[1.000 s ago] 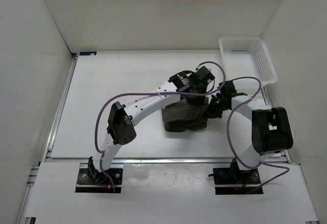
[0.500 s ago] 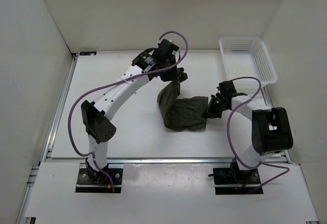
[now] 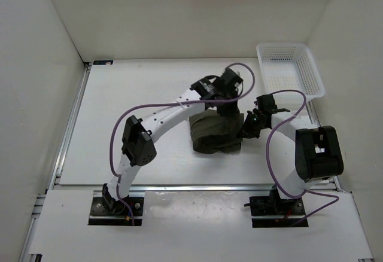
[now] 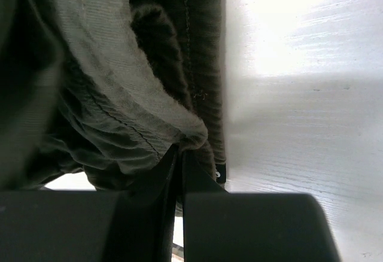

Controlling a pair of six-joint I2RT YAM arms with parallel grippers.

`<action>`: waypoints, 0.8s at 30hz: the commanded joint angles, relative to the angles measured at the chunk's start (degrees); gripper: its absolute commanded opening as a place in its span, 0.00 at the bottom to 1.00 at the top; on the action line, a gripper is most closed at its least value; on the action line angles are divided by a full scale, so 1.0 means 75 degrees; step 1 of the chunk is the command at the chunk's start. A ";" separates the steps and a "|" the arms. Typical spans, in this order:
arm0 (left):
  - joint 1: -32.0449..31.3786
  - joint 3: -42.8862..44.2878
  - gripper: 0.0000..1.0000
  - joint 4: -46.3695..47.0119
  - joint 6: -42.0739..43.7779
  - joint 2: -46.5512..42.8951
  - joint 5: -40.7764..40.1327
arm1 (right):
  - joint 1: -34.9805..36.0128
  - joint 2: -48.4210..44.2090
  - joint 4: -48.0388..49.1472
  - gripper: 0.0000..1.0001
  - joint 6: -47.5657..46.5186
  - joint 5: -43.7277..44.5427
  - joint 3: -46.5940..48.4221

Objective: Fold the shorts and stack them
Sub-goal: Fold the shorts

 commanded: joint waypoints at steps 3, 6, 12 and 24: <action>-0.0446 -0.0693 0.10 0.0220 -0.0098 -0.0164 0.0553 | 0.0012 -0.0248 -0.0101 0.03 0.0029 -0.0136 0.0053; -0.0516 -0.1256 0.10 0.0291 -0.0099 -0.0410 0.0739 | 0.0012 -0.0248 -0.0101 0.03 0.0029 -0.0136 0.0053; -0.0516 -0.1597 0.80 0.0151 0.0007 -0.0901 0.1572 | 0.0012 -0.0388 -0.0311 0.11 -0.0041 0.0015 0.0134; 0.1615 -0.3314 0.51 -0.0483 0.0405 -0.3173 0.0530 | 0.0082 -0.2672 -0.2139 0.64 -0.0463 0.1446 0.0673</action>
